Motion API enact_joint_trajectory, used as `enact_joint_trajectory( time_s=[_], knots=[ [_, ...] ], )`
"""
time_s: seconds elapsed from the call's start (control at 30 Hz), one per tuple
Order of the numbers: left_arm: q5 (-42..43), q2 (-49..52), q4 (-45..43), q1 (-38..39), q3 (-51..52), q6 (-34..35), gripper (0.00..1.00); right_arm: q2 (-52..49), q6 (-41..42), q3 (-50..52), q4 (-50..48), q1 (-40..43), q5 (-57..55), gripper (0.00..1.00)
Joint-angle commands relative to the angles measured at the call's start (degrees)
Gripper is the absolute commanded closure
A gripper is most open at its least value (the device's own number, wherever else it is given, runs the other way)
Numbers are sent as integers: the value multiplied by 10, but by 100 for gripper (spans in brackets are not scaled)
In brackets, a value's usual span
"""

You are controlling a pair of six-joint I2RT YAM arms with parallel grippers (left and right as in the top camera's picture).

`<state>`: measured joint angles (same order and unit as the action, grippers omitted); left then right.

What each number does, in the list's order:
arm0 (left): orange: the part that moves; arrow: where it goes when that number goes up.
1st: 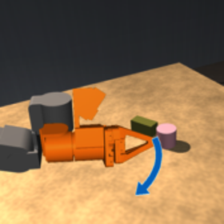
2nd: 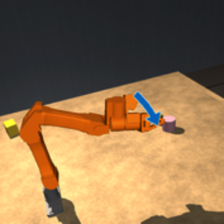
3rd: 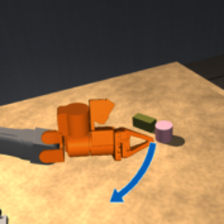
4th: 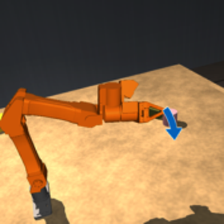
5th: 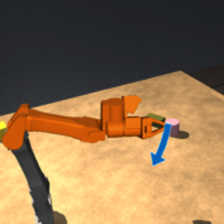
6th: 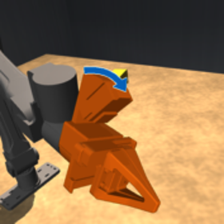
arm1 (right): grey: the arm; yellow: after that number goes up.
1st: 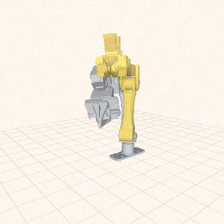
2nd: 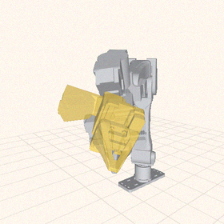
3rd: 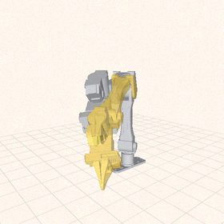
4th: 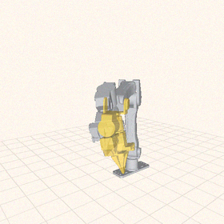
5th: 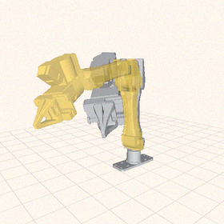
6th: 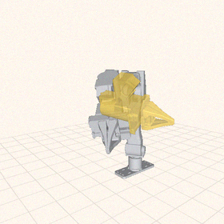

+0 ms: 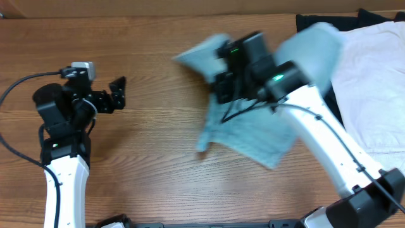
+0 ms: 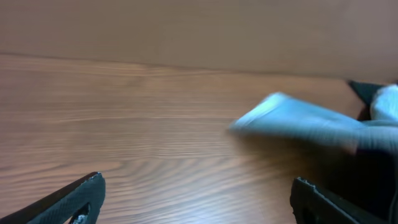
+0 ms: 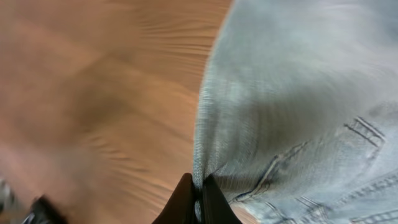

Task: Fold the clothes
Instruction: 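Grasp the denim shorts with the right gripper and drag them to table center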

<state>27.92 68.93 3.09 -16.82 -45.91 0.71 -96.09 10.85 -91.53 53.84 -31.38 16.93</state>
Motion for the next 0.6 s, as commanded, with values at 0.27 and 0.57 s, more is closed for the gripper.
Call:
enact_joint_trajectory(
  time_s=[0.27, 0.57],
  knots=[
    [-63, 3, -6, -35, -15, -35, 0, -75, 29, -19, -32, -89, 9, 15],
    [-55, 68, -60, 38, -21, -45, 3, -69, 18, -19, 61, 112, 8, 0]
  ],
)
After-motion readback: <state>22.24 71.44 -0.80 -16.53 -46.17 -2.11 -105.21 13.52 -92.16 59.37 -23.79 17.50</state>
